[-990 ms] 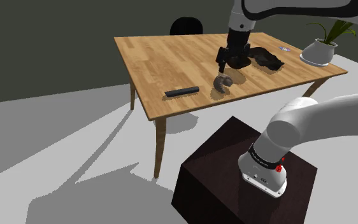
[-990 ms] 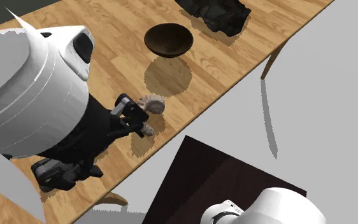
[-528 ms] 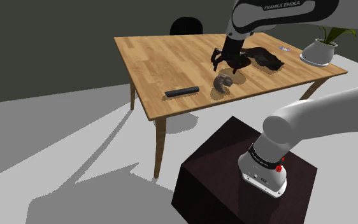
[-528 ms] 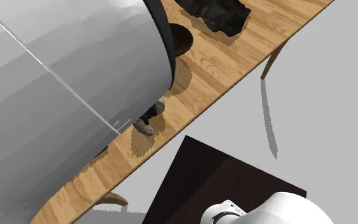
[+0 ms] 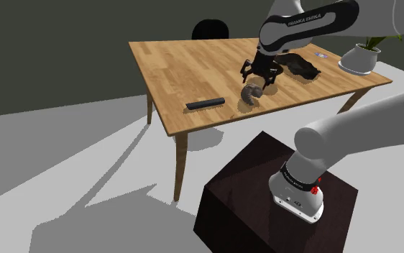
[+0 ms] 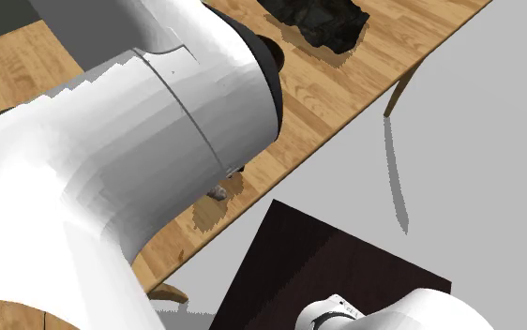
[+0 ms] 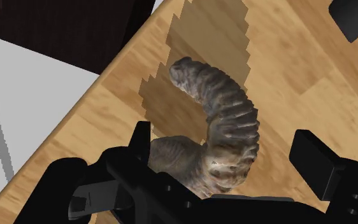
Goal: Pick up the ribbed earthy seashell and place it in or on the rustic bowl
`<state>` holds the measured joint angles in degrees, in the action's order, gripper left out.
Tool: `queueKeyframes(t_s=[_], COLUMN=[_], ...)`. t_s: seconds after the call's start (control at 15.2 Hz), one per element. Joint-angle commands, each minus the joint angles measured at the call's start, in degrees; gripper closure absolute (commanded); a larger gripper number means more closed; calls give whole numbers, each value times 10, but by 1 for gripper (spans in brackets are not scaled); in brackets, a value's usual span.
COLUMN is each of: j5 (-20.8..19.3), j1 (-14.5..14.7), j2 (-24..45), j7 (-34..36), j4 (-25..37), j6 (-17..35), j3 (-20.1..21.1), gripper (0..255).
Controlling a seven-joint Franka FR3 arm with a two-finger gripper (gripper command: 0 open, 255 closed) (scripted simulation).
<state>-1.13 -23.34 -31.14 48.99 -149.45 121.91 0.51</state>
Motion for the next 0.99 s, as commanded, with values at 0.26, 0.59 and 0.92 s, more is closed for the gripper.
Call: queueKeyframes(t_s=[0.26, 0.59, 0.92], j5=[0, 0, -1], j1=[-1, -1, -1], j2=[22, 22, 24], j7=[3, 3, 2], j4=[-22, -22, -22], j6=[45, 45, 46], j3=[1, 1, 0], gripper=[0, 0, 255])
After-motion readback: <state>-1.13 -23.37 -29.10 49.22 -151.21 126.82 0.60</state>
